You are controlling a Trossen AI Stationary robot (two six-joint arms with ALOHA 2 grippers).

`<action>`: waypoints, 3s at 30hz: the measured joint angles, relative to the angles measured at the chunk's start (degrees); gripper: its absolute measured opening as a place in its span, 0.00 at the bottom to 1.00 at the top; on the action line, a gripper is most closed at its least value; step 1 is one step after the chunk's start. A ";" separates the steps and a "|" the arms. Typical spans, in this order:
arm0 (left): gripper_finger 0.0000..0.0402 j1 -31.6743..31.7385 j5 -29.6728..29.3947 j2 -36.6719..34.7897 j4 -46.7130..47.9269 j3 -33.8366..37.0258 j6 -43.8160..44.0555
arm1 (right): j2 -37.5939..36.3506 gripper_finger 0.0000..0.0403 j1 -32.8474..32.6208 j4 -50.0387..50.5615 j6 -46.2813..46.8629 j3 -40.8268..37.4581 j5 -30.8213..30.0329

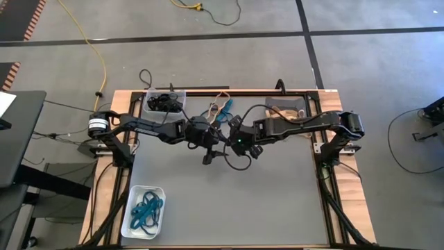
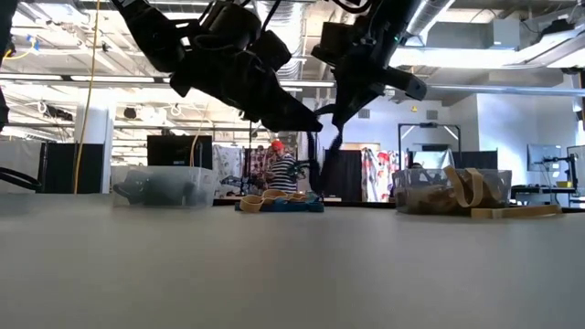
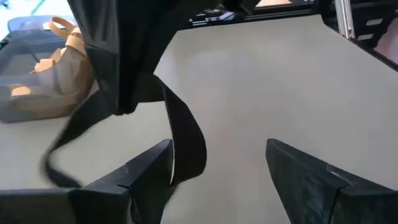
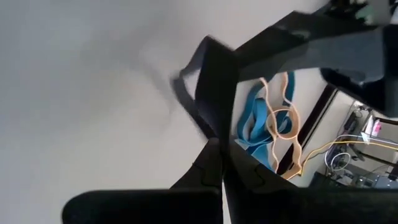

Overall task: Sort rubber bands into baskets
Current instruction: Put the black rubber band into the transparent bin, then put the white rubber band into the black transparent bin

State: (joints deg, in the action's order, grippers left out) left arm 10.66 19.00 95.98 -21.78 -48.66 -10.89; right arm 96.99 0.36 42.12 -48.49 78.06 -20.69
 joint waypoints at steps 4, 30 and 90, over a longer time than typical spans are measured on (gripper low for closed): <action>0.61 0.01 -2.21 0.00 -0.85 0.00 0.75 | 0.02 0.06 0.00 -2.56 -0.02 0.00 -0.01; 0.00 0.20 -37.16 -20.50 26.20 -0.02 -16.51 | 0.02 0.48 3.46 11.32 18.36 -0.57 -1.73; 0.52 34.84 -34.06 -22.52 38.04 1.09 -0.02 | -28.35 0.55 9.97 14.40 78.16 -34.21 3.94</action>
State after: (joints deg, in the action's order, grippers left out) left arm 45.49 -15.06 73.46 16.26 -47.57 -10.91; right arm 68.64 10.33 56.52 29.67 43.86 -16.75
